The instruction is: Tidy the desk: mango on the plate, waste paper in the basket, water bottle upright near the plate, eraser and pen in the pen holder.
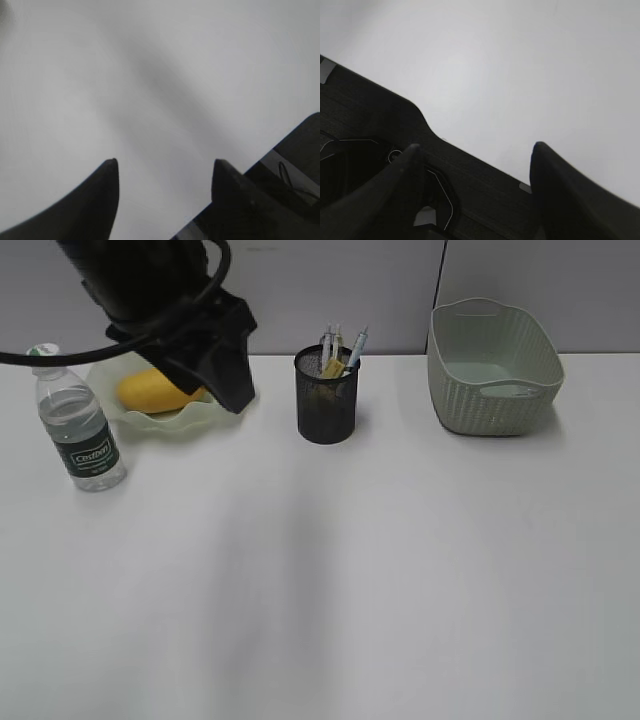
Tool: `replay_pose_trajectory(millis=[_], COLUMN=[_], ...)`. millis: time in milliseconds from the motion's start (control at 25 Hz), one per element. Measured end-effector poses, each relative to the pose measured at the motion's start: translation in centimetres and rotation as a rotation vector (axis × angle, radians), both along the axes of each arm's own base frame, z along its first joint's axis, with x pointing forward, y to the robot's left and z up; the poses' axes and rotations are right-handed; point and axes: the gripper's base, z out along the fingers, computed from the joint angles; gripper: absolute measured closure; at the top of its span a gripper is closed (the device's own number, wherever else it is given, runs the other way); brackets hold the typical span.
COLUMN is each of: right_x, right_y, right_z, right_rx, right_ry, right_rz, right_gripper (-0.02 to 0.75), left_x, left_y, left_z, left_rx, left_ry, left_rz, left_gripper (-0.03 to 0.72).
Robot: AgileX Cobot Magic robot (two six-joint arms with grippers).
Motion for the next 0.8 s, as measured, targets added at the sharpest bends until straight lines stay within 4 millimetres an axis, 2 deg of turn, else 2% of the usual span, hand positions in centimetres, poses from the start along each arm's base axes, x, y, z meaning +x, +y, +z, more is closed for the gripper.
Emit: replay_pose_trajectory(millis=[160, 320, 800], right_x=[0.0, 0.0, 0.0], right_y=[0.0, 0.0, 0.0], right_z=[0.0, 0.0, 0.0], right_rx=[0.000, 0.000, 0.000], right_ry=[0.000, 0.000, 0.000], right_rz=[0.000, 0.000, 0.000], right_gripper=[0.212, 0.214, 0.215], left_x=[-2.5, -5.5, -16.4], left_y=[1.7, 3.8, 11.4], left_z=[0.3, -0.4, -1.3], left_rx=[0.005, 0.023, -0.062], left_ry=[0.006, 0.031, -0.099], left_rz=[0.000, 0.001, 0.011], left_gripper=[0.243, 0.245, 0.252])
